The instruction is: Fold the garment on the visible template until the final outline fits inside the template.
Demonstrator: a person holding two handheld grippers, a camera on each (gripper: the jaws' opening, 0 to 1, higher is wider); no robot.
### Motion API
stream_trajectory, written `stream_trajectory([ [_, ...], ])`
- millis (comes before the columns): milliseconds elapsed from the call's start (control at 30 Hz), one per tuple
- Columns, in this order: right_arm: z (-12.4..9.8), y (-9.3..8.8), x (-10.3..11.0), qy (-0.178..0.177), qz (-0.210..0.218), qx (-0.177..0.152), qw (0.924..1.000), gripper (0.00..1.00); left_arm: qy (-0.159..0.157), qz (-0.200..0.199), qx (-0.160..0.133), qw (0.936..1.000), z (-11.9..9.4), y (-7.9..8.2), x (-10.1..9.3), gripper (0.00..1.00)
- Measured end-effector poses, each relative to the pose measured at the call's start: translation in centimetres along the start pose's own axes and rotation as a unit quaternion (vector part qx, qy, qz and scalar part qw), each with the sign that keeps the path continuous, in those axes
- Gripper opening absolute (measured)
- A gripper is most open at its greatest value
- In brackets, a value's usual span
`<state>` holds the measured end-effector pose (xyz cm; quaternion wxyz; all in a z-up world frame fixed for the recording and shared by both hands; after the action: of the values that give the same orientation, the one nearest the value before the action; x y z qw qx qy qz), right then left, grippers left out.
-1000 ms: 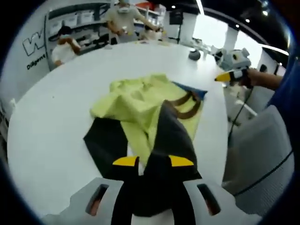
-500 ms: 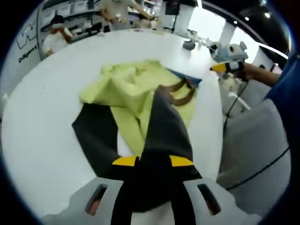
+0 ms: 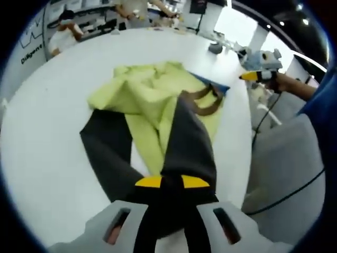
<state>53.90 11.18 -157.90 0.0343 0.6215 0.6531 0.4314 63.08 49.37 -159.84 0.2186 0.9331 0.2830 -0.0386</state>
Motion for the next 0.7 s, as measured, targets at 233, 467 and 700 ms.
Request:
stream_trajectory([
  [233,0.2,0.1,0.2,0.006,-0.002,-0.003,1.0,0.03,0.019,0.008,-0.014,0.9997,-1.0,-0.1,-0.2,0.0],
  [467,0.4,0.3,0.3,0.011,-0.012,-0.001,0.9999,0.03,0.041,0.012,-0.039,0.9983,-2.8,0.2,-0.7,0.0],
  [700,0.8,-0.1,0.5,0.014,-0.039,0.012,0.9991,0.08,0.081,0.028,-0.074,0.9935,-6.2,0.7,-1.4,0.0],
])
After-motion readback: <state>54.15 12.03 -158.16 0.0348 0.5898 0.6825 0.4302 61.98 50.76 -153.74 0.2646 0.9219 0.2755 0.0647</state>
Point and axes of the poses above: the point that each gripper's makers call its tool centre point, and the gripper's own axes: z roughly forward along the fingers, x roughly to its left, y roughly out of its top, the point moved 7 cm from there along -z, roughly backward along the fingers, and after that the axes turned 12 degrees about x, right-handed, at the moved point
